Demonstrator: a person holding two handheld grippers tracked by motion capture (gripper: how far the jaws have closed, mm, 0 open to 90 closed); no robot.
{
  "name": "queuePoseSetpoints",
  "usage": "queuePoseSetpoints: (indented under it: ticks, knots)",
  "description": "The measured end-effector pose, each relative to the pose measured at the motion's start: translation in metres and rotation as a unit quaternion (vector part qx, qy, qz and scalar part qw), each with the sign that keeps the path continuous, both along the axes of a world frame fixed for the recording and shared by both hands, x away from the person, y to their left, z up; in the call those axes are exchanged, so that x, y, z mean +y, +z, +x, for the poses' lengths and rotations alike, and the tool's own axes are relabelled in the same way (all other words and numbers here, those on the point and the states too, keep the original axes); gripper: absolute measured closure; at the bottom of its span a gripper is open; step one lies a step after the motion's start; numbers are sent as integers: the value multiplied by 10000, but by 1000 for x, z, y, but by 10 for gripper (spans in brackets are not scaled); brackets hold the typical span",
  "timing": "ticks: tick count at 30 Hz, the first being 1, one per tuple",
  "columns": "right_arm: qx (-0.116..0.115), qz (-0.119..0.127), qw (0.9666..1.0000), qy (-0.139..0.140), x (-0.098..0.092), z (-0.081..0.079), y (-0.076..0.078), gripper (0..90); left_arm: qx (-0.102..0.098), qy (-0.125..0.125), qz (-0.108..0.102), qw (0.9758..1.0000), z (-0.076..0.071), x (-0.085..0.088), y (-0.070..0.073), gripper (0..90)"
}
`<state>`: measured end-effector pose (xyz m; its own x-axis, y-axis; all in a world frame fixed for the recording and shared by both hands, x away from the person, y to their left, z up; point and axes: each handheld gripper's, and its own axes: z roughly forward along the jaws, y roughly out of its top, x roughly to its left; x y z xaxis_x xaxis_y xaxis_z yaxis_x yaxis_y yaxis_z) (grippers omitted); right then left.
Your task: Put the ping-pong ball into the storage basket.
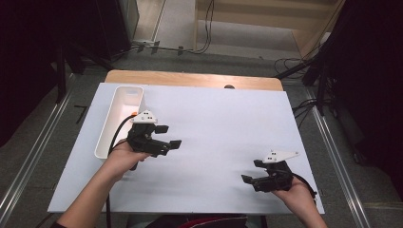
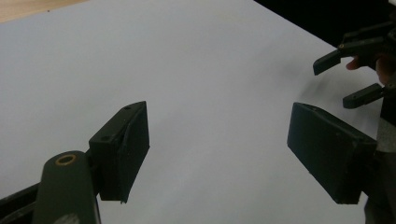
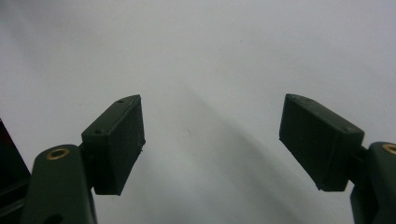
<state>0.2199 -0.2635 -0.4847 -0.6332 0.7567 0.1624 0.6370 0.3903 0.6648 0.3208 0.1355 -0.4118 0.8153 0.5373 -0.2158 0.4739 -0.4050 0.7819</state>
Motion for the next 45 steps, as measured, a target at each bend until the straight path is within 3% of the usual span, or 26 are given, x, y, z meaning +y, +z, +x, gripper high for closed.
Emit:
queuePoseSetpoints:
  ticks: [7, 24, 28, 35, 45]
  knots:
    - [-3, 4, 10000, 9, 0, 0, 0, 207, -34, -165, 272, 9995, -9, 2, -7, 205]
    - [4, -27, 10000, 26, 1, 0, -1, 207, -1, -351, 381, 9987, -30, 12, -21, 204]
    - [12, -30, 10000, 17, 1, 0, -1, 207, -116, -435, 408, 9982, -36, 15, -25, 204]
    - [28, -12, 10000, 2, 1, 1, -1, 207, -21, -668, 435, 9968, -47, 16, -33, 204]
    - [24, -21, 10000, 17, 1, 0, -1, 207, 46, -751, 546, 9957, -56, 18, -45, 204]
